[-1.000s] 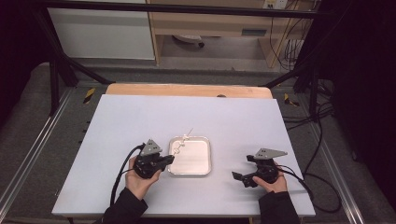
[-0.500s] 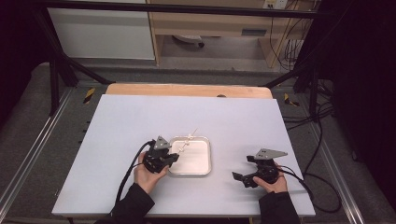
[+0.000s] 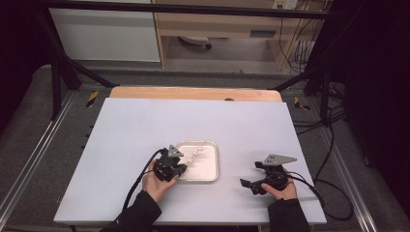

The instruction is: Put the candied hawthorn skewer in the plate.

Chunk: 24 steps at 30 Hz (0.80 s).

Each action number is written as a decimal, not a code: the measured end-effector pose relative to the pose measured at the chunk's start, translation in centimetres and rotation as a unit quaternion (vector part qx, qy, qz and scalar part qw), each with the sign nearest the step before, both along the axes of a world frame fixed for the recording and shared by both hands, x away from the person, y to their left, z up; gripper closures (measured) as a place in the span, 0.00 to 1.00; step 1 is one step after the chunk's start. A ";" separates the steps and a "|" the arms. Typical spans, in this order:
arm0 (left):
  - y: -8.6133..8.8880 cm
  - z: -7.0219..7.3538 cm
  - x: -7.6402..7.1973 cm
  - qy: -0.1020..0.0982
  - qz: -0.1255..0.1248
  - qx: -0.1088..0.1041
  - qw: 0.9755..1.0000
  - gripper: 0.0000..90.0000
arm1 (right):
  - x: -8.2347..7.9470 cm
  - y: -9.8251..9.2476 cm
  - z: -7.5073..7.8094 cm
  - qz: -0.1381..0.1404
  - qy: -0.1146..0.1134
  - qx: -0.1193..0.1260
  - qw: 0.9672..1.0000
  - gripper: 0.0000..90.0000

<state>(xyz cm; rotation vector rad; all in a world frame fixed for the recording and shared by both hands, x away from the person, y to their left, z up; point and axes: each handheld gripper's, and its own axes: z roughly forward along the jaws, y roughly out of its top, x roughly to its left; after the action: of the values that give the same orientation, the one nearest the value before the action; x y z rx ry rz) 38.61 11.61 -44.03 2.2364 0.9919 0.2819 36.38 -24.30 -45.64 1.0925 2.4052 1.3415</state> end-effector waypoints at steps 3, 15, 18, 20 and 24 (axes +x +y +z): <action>0.0 0.0 0.0 0.001 0.000 0.003 1.000 0.98 | 0.0 0.0 -0.1 0.001 0.000 -0.002 1.000 0.02; 0.2 0.4 -0.3 -0.005 -0.023 0.002 1.000 0.86 | -0.1 0.0 0.1 -0.001 -0.001 -0.002 1.000 0.02; 0.5 0.8 -0.4 -0.010 -0.033 0.007 0.999 0.78 | 0.0 0.0 0.1 -0.002 0.000 -0.003 1.000 0.02; 0.8 1.0 -0.6 -0.013 -0.041 0.013 0.999 0.73 | 0.0 0.0 0.1 -0.002 -0.001 -0.004 1.000 0.02; 1.4 1.4 -0.9 -0.017 -0.052 0.017 0.998 0.58 | -0.1 0.0 0.1 -0.002 -0.001 -0.004 1.000 0.02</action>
<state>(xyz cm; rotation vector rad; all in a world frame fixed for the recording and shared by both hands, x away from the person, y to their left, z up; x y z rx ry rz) 37.72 13.05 -42.65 2.2978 0.8553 0.2906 36.33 -24.34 -45.58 1.0918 2.4039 1.3315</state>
